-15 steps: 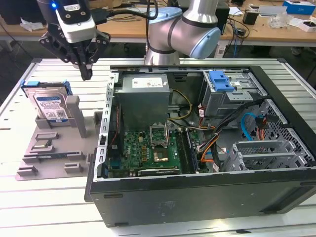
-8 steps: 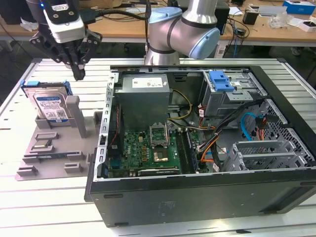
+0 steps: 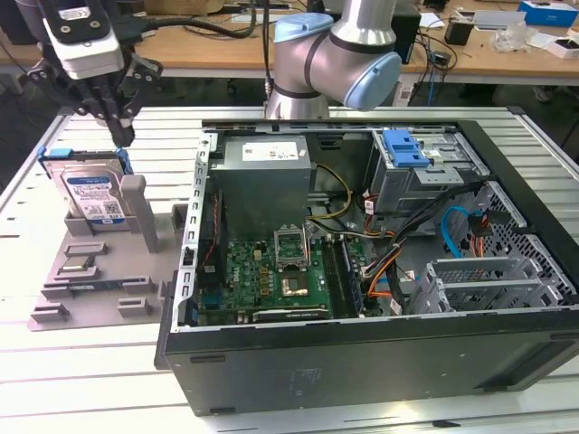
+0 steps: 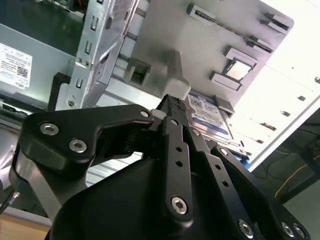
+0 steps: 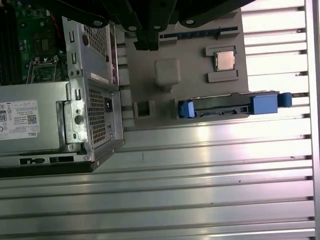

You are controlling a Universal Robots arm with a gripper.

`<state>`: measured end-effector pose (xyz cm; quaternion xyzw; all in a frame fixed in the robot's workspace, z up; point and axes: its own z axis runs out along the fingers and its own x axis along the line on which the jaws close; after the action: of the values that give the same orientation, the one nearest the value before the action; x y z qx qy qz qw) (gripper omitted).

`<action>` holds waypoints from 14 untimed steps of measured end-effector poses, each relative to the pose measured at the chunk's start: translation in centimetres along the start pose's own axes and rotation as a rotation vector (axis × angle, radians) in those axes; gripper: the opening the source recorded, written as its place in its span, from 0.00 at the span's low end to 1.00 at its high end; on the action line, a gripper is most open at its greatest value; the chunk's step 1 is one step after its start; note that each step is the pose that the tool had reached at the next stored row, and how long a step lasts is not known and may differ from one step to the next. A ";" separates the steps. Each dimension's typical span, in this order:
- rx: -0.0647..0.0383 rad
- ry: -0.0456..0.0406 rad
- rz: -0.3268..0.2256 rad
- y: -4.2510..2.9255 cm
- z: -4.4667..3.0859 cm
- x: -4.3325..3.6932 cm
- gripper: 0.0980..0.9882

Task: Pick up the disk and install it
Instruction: 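Reach for the disk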

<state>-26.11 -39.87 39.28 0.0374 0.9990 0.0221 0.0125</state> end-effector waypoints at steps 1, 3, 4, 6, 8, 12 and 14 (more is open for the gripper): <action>0.000 0.0001 0.000 -0.02 -0.01 0.23 0.01; 0.000 0.0000 0.000 -0.07 -0.02 0.85 0.01; 0.000 0.0000 0.000 -0.08 -0.02 1.12 0.01; 0.000 0.0000 0.000 -0.15 -0.04 2.10 0.01; 0.000 0.0000 0.000 -0.19 -0.05 2.62 0.01; 0.000 0.0001 0.000 -0.28 -0.06 4.05 0.01; 0.000 0.0000 0.000 -0.31 -0.05 4.94 0.01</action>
<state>-31.06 -39.81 39.20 0.0374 0.9990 0.0221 0.0125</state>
